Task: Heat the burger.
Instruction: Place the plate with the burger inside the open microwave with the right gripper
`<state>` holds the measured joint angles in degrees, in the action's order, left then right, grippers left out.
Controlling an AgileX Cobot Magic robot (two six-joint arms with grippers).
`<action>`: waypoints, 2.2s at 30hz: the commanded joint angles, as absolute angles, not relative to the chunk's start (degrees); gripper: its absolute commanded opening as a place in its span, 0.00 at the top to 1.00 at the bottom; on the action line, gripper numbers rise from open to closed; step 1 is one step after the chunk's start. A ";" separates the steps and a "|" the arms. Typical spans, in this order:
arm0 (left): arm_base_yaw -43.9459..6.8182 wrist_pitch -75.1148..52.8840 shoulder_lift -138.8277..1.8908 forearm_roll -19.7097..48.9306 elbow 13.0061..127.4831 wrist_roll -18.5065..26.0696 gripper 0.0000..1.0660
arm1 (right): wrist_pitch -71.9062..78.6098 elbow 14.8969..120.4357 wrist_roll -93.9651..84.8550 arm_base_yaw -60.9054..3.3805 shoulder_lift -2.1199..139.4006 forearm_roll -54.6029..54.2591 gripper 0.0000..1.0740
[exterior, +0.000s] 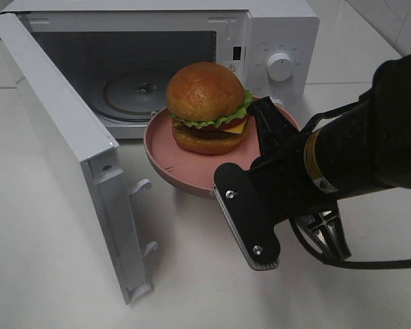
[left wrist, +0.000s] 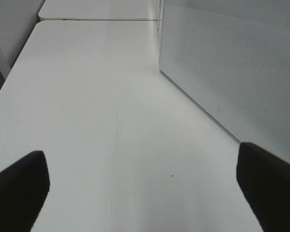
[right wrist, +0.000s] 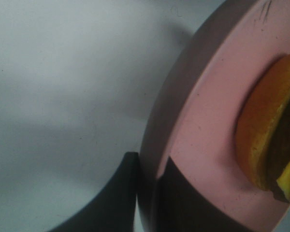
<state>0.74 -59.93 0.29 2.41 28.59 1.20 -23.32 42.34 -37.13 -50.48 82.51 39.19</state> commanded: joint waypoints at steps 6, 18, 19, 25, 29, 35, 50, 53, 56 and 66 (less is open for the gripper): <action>0.52 -59.59 1.49 2.35 28.48 1.15 0.01 | -15.47 42.63 -54.32 -45.49 82.22 31.74 0.95; 0.52 -59.59 1.49 2.35 28.48 1.15 0.01 | -12.03 42.63 -82.16 -39.02 82.22 11.40 1.00; 0.52 -59.59 1.49 2.35 28.48 1.15 0.01 | -12.03 42.63 -82.16 -39.02 82.22 11.40 1.00; 0.52 -59.59 1.49 2.35 28.48 1.15 0.01 | -11.92 42.63 -93.97 -37.01 82.22 0.46 1.00; 0.52 -59.59 1.49 2.35 28.48 1.15 0.01 | -11.97 42.63 -100.15 -36.04 82.22 -6.02 1.00; 0.52 -59.59 1.49 2.35 28.48 1.15 0.01 | -12.15 42.63 -99.52 -36.04 82.22 -4.64 1.00; 0.52 -59.59 1.49 2.35 28.48 1.15 0.01 | -10.66 44.35 -98.32 -36.67 85.60 -4.53 1.00; 0.52 -59.59 1.49 2.35 28.48 1.15 0.01 | -9.91 45.95 -96.14 -37.70 87.43 -1.49 1.00; 0.52 -59.59 1.49 2.35 28.48 1.15 0.01 | -9.51 46.41 -95.23 -37.93 87.89 -0.80 1.00; 0.52 -59.59 1.49 2.35 28.48 1.15 0.01 | -9.22 51.85 -90.41 -38.50 92.88 2.98 0.99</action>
<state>0.74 -59.93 0.29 2.41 28.59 1.20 -13.18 50.82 -91.04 -38.16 93.45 2.64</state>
